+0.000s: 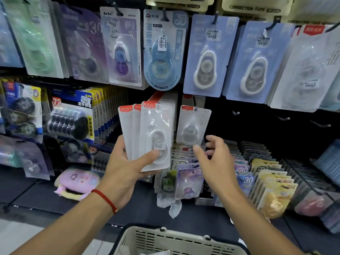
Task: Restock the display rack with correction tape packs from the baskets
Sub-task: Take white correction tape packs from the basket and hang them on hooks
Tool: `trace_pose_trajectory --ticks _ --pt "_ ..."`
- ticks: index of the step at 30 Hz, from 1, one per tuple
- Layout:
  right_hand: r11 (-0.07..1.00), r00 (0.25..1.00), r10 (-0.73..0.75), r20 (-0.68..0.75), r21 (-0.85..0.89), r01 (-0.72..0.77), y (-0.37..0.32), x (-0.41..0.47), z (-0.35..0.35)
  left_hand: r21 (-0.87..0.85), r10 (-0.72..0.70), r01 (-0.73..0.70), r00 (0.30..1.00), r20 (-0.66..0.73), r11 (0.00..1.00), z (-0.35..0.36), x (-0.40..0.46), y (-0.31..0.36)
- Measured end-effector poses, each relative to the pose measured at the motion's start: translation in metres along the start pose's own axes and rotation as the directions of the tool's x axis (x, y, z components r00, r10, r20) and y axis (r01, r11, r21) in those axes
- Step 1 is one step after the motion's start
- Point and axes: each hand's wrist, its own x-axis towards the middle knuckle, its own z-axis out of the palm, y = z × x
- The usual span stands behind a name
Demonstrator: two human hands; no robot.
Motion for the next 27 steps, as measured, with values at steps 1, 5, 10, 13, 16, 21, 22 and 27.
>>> trace_pose_trajectory --ticks 1,5,10,13,16,21,22,27 --pt "0.998 0.998 -0.024 0.054 0.054 0.022 -0.002 -0.002 0.003 -0.024 -0.022 0.022 0.999 0.034 0.999 0.001 -0.001 -0.002" --pt "0.964 0.939 -0.084 0.333 0.264 -0.007 -0.006 -0.015 0.018 -0.067 -0.069 0.081 0.984 0.165 0.994 0.008 -0.005 -0.01" --pt "0.92 0.96 -0.113 0.256 0.392 0.003 -0.006 -0.021 0.022 -0.16 -0.069 0.1 0.979 0.19 0.982 0.012 -0.006 -0.008" --pt "0.877 0.983 -0.077 0.164 0.479 -0.012 -0.006 -0.021 0.021 -0.166 -0.06 0.088 0.984 0.167 0.982 0.01 -0.005 -0.004" --pt "0.873 0.999 -0.025 0.041 0.487 0.002 -0.002 -0.017 0.018 -0.138 -0.069 0.085 0.991 0.119 0.987 0.006 -0.004 -0.004" --pt "0.917 0.997 0.059 -0.045 0.397 -0.036 0.004 -0.015 0.01 -0.127 -0.069 0.078 0.995 0.072 0.989 0.0 -0.002 -0.003" --pt "0.911 0.997 0.058 -0.05 0.41 -0.032 0.003 -0.016 0.01 -0.123 -0.064 0.072 0.996 0.068 0.99 0.0 -0.002 -0.003" --pt "0.87 0.995 0.026 -0.094 0.493 0.024 -0.006 -0.019 0.008 -0.092 -0.034 0.039 0.998 0.055 0.995 0.002 -0.003 -0.003"
